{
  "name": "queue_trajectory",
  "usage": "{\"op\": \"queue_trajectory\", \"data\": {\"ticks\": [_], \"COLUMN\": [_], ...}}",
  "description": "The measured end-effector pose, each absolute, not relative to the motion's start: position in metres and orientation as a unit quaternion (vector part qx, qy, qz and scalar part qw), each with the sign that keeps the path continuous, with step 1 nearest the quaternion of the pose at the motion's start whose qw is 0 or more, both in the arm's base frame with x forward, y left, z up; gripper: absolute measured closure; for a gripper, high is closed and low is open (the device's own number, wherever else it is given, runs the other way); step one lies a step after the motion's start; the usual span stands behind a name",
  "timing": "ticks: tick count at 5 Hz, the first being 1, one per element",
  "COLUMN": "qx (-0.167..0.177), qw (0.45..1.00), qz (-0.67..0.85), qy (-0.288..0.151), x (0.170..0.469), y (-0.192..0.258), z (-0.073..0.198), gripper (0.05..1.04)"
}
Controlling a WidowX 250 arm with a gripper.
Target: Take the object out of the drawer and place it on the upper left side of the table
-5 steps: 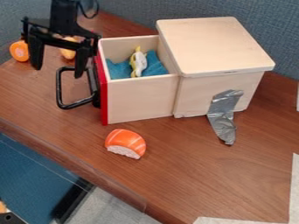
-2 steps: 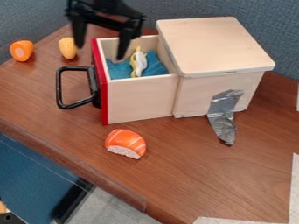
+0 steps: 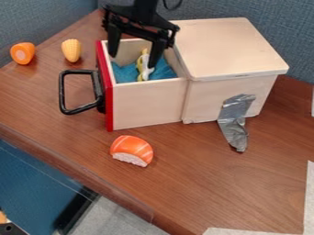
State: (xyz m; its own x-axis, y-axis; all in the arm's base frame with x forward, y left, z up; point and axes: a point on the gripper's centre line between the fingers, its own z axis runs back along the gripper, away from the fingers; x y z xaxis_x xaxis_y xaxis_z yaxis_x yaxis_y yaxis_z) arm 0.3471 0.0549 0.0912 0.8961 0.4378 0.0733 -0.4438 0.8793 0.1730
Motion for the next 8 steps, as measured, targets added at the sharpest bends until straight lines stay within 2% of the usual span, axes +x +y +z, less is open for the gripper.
{"op": "queue_trajectory", "data": {"ticks": [1, 3, 4, 5, 6, 7, 8], "qx": [0.088, 0.020, 0.012, 0.001, -0.005, -0.028, -0.060], "qw": [0.971, 0.979, 0.981, 0.980, 0.981, 0.981, 0.978], "qz": [0.222, 0.187, 0.179, 0.185, 0.177, 0.172, 0.167], "qy": [-0.024, -0.075, -0.075, -0.077, -0.075, -0.081, -0.109], "x": [0.364, 0.374, 0.375, 0.373, 0.370, 0.360, 0.345], "y": [0.058, 0.066, 0.067, 0.071, 0.072, 0.075, 0.081], "z": [0.078, 0.060, 0.060, 0.058, 0.055, 0.065, 0.094], "gripper": [0.083, 0.083, 0.136, 0.423, 0.527, 0.527, 0.527]}}
